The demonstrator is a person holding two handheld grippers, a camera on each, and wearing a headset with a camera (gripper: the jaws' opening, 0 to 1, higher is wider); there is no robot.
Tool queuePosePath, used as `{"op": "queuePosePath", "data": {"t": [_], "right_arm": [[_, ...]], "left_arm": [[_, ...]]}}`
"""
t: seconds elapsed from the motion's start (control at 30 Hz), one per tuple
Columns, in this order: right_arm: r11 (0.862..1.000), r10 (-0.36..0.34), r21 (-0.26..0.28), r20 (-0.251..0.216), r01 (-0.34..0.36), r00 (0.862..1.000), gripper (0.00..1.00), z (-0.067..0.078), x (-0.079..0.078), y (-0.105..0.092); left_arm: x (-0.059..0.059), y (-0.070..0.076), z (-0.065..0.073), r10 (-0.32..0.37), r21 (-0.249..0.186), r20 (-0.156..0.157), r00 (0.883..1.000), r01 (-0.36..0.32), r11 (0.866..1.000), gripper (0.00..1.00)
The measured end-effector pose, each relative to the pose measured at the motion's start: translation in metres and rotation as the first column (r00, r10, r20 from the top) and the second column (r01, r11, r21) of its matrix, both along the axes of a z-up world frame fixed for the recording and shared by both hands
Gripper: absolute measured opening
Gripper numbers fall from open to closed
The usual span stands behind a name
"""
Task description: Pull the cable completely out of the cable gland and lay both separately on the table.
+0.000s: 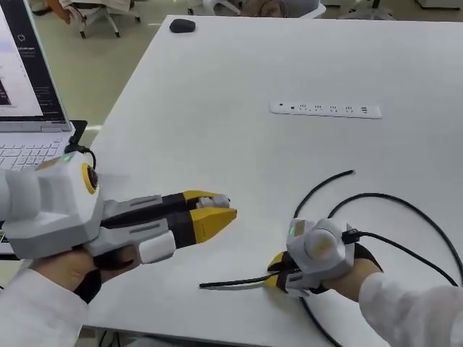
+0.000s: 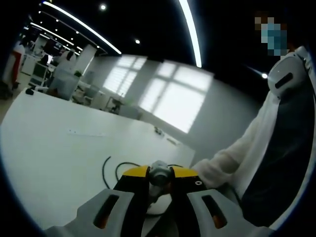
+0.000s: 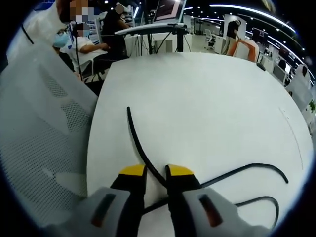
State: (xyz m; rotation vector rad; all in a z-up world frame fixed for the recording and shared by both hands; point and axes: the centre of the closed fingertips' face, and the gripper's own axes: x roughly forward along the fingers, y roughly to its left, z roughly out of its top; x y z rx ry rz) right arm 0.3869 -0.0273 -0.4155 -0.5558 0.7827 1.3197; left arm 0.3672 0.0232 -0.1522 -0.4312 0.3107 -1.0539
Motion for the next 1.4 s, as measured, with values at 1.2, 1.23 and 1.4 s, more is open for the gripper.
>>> {"op": "queuePosePath", "data": {"t": [1.2,1.23,1.4], "right_arm": [[0.872,-0.408,0.279,-0.037,0.402,0.912,0.36,0.103,0.025,-0.093],[0.860,-0.426,0.293,-0.037,0.417,0.904,0.36,0.108,0.025,-0.100],[0.801,-0.546,0.276,-0.030,0.532,0.838,0.36,0.106,0.028,-0.140]], "left_arm": [[0.050,-0.033,-0.165,-0.052,0.429,-0.086,0.995,0.084,0.899,0.18],[0.053,-0.027,-0.182,-0.042,0.508,-0.081,0.996,0.077,0.858,0.18],[0.071,-0.021,-0.220,0.016,0.599,-0.064,0.998,0.026,0.800,0.18]]}}
